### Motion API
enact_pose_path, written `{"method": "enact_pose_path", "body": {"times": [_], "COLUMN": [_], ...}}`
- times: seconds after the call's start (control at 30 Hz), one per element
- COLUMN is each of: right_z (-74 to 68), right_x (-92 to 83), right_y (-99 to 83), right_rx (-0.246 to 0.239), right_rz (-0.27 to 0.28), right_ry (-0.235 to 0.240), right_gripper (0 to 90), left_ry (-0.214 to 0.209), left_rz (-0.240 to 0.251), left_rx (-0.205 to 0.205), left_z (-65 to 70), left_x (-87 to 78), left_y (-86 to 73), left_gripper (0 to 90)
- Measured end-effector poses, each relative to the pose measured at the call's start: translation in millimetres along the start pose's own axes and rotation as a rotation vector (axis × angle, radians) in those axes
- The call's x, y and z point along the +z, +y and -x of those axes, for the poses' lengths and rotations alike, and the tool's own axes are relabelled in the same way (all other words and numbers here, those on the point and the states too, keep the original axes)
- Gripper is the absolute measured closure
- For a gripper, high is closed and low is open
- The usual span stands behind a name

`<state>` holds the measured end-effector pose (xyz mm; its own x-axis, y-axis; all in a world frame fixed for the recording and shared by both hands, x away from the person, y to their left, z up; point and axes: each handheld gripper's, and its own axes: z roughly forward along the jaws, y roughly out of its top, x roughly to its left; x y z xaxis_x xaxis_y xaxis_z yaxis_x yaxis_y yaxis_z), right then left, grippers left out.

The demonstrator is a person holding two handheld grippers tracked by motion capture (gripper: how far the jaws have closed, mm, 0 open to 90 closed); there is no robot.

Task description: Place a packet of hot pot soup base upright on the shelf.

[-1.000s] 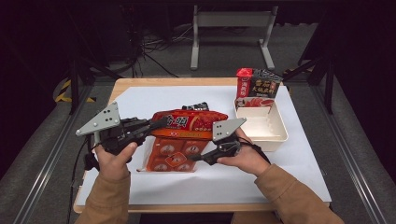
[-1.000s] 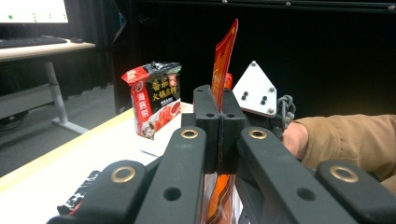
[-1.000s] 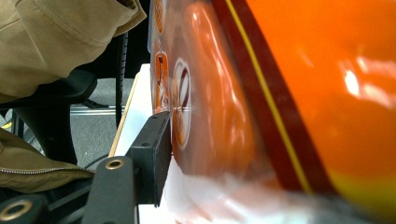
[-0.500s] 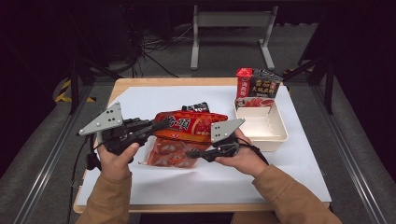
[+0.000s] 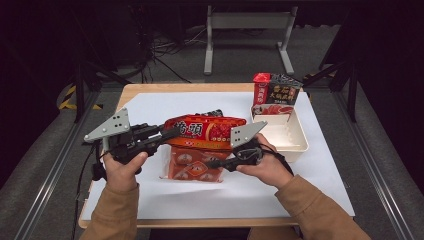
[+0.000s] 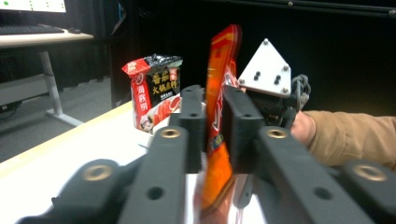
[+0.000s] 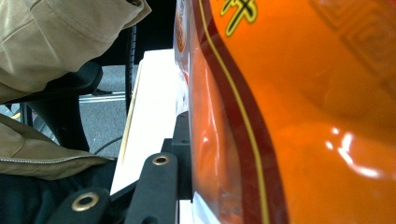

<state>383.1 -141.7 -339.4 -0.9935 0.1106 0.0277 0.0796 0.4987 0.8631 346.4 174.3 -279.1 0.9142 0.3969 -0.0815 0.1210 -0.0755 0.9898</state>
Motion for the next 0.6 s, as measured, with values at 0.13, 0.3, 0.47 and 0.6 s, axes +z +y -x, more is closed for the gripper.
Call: {"method": "enact_pose_path", "body": {"times": [0.13, 0.3, 0.47, 0.6], "right_z": [2.2, 6.2, 11.2, 14.6], "right_x": [-6.6, -19.8, -35.7, -47.2], "right_y": [0.0, 1.3, 3.6, 6.2], "right_rx": [0.014, 0.036, 0.07, 0.083], "right_rz": [-0.009, -0.036, -0.045, -0.057], "right_ry": [-0.016, -0.051, -0.084, -0.108], "right_gripper": [70.4, 70.4, 70.4, 70.4], "left_ry": [0.037, 0.088, 0.148, 0.168], "left_rz": [-0.025, -0.065, -0.107, -0.122], "left_rx": [0.005, 0.014, 0.023, 0.011], "left_z": [-1.7, -5.7, -10.6, -18.3], "left_x": [0.3, 2.1, 3.5, 2.5], "left_y": [-1.3, -5.5, -10.5, -16.9], "left_gripper": [63.7, 57.0, 51.3, 48.6]}}
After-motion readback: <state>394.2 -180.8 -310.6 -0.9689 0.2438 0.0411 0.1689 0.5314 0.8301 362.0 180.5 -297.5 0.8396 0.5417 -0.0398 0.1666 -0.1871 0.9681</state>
